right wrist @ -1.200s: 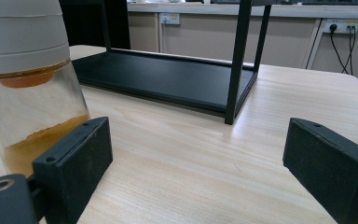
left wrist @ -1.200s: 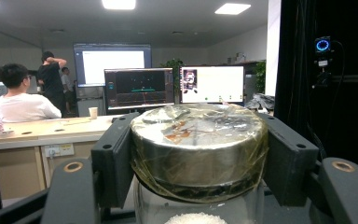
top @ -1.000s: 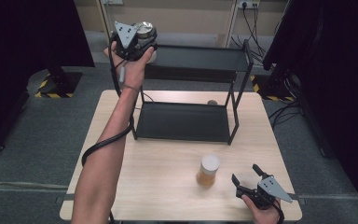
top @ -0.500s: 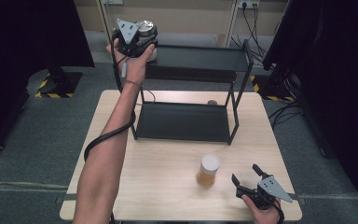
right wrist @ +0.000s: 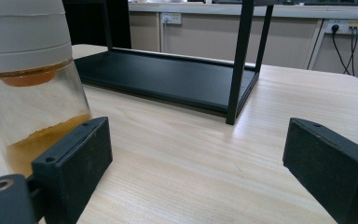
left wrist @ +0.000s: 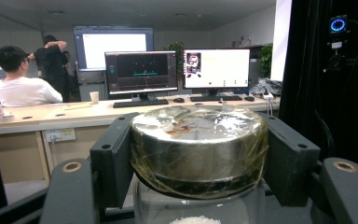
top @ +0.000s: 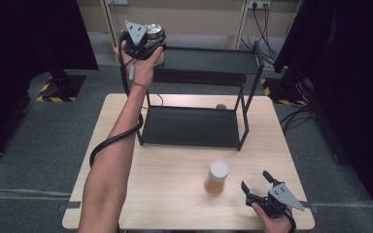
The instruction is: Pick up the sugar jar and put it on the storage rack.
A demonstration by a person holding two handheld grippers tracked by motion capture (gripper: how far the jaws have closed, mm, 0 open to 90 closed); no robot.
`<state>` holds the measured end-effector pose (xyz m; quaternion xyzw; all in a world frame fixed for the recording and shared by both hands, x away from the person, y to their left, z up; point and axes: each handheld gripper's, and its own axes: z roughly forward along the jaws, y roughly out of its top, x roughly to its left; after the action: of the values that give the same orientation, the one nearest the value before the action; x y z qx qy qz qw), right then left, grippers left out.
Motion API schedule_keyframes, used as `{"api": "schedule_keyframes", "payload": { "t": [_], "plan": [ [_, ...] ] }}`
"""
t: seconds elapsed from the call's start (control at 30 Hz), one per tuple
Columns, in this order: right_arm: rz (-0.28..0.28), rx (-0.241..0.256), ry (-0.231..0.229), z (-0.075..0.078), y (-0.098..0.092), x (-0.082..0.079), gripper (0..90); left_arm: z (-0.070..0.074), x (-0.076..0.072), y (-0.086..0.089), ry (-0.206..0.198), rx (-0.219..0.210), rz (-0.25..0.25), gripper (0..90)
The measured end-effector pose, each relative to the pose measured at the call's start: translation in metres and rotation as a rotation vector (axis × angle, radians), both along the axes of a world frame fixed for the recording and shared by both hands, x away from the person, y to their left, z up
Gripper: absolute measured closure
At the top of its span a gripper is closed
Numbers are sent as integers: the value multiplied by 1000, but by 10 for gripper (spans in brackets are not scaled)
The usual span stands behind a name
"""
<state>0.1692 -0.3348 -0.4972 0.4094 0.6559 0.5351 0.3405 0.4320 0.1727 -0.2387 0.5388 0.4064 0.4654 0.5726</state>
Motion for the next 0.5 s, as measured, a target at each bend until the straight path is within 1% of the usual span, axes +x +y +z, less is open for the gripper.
{"api": "schedule_keyframes", "payload": {
  "t": [0.07,0.1,0.13,0.17,0.23,0.3,0.33,0.37,0.4,0.5],
  "plan": [
    [1,-1,0,0,0,0,80,1,-1,-1,10,-22,4,213],
    [1,0,0,0,0,0,80,3,-3,-1,23,-24,4,189],
    [1,1,-1,0,0,0,80,3,-3,-1,23,-24,4,154],
    [2,1,-1,0,0,0,79,3,-5,-2,30,-25,11,145],
    [2,0,0,0,0,0,79,3,-9,-2,29,-32,7,132],
    [2,-1,0,0,0,0,79,3,-15,-1,25,-23,5,126],
    [2,-2,0,0,0,0,79,3,-15,-1,25,-23,5,122],
    [2,-3,-1,0,1,0,79,4,-23,0,31,-16,6,119],
    [2,-3,-1,0,1,0,79,4,-23,0,31,-16,6,120],
    [2,-6,-1,0,1,0,79,5,-31,1,36,-10,-1,119]
  ]
}}
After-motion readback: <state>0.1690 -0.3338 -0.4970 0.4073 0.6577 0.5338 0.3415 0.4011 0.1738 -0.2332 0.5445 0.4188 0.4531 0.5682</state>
